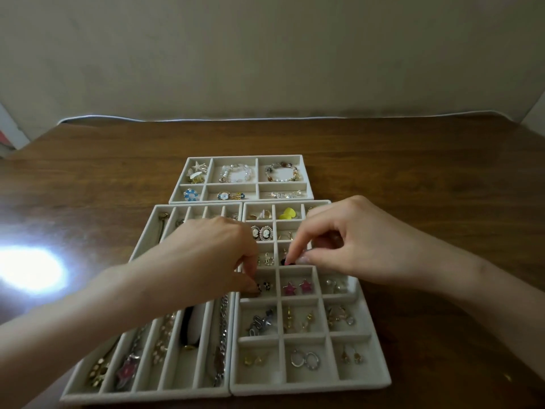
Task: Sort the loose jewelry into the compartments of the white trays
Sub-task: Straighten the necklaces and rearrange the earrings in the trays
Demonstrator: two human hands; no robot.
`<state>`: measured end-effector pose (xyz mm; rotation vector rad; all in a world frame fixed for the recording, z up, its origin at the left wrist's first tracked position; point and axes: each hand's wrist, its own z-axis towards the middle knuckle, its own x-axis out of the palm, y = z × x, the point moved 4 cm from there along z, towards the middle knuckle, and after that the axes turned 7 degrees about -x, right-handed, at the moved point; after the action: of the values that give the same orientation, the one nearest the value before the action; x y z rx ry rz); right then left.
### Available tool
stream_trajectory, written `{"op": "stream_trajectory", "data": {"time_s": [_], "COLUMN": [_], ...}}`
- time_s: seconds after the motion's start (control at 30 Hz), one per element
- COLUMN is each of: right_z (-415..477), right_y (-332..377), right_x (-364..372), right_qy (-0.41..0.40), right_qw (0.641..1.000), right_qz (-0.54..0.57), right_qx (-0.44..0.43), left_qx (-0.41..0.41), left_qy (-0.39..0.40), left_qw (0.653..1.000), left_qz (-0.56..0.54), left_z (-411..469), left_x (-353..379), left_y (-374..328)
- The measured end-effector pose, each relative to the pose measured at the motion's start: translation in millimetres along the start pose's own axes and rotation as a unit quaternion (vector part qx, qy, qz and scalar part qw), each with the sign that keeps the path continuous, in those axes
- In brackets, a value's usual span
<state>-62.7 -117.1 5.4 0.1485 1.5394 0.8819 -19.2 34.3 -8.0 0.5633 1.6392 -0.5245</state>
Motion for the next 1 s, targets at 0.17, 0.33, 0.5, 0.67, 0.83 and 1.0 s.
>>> {"op": "stream_trajectory", "data": {"time_s": [0.17, 0.33, 0.5, 0.67, 0.83, 1.0], "right_z": [1.9, -1.6, -5.9, -12.0, -12.1, -12.2], "right_y": [-0.7, -0.6, -0.7, -1.2, 1.4, 1.5], "right_x": [-1.8, -2.8, 1.6, 6.2, 9.3, 7.4], "right_qy": [-0.029, -0.036, -0.014, 0.006, -0.009, -0.024], "right_qw": [0.999, 0.999, 1.000, 1.000, 0.999, 0.998], "right_qz": [0.019, 0.019, 0.014, 0.013, 0.022, 0.033], "right_qx": [-0.011, -0.013, -0.013, -0.021, -0.037, -0.039], "left_qx": [0.005, 0.020, 0.045, 0.077, 0.175, 0.224], "left_qy": [-0.028, -0.062, -0.090, -0.069, -0.055, -0.061], "left_qw": [0.999, 0.996, 0.993, 0.992, 0.981, 0.970], "left_qz": [0.029, 0.063, 0.058, -0.069, -0.064, -0.068], "left_z": [-3.3, -2.8, -1.6, -17.2, -27.3, -27.6], "left_x": [4.5, 1.5, -1.5, -10.4, 4.5, 13.4], "left_y": [-5.2, -14.4, -17.6, -10.1, -15.1, -17.6]}}
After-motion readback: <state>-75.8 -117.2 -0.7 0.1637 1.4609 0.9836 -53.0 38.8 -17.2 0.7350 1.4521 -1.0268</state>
